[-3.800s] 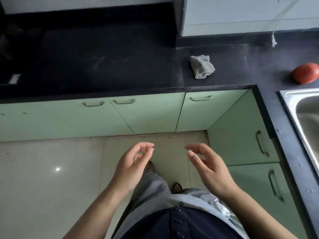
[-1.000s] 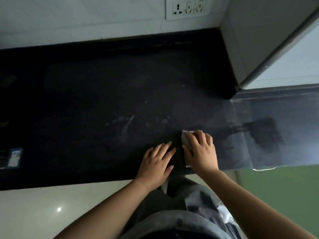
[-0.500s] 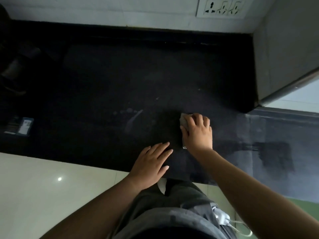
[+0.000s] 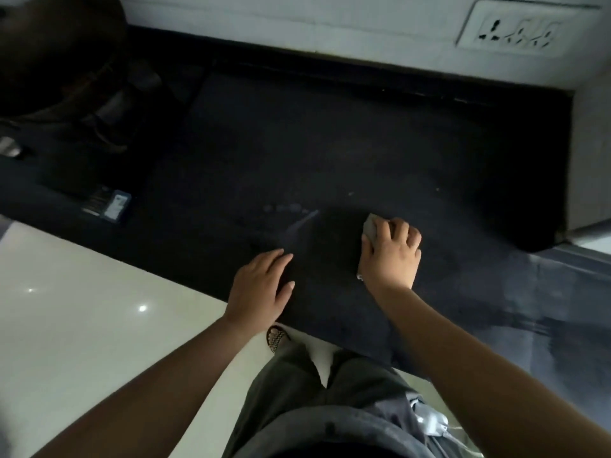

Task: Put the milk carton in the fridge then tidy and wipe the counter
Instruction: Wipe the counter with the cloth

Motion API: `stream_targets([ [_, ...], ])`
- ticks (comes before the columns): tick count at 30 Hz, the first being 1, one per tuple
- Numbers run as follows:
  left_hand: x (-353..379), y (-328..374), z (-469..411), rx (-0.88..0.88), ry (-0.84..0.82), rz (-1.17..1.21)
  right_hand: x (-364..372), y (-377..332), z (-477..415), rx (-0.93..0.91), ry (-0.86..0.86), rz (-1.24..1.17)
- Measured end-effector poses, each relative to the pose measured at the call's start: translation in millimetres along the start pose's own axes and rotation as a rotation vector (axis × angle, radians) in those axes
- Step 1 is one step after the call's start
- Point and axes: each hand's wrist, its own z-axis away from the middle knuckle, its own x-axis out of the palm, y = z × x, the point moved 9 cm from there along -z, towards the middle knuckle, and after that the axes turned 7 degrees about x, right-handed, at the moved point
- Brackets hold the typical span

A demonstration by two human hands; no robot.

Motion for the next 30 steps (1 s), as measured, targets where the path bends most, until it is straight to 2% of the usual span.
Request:
stream_targets([
  [6, -30.5, -49.7, -22.6, -0.028, 0.031, -0.019, 6.1, -4.0, 39.8, -0.286, -0.056, 0.012],
  [8, -37.2, -67.8, -32.5, -0.050, 0.033, 0.004, 5.8, 1.6, 42.1, -0.319, -0.027, 0.013],
  [10, -39.8, -87.4, -41.7, -0.052, 0.013, 0.004, 5.8, -1.3, 34.2, -0.229, 0.059, 0.001],
  [12, -42.3, -102.3, -48.6, -0.056, 0.011, -0.001, 5.5, -9.7, 22.1, -0.046, 0.136, -0.017],
  [14, -45.2, -116.9, -56.2, -0.024, 0.015, -0.008, 14.9, -30.3, 11.7, 0.105, 0.131, -0.041],
  [19, -43.9, -143.4, -79.8, 0.090, 0.009, -0.037, 42.0, -87.0, 27.9, 0.020, 0.065, -0.028],
  [24, -31.2, -155.4, -82.7, 0.203, -0.044, -0.108, 42.9, -77.5, 68.0, 0.019, 0.132, -0.009],
  [26, -28.7, -158.1, -81.3, 0.230, -0.065, -0.118, 38.8, -71.7, 59.4, 0.101, 0.186, -0.024],
  [30, -27.5, -160.7, -81.2, 0.270, -0.084, -0.115, 36.3, -78.4, 27.0, 0.389, 0.270, -0.126],
])
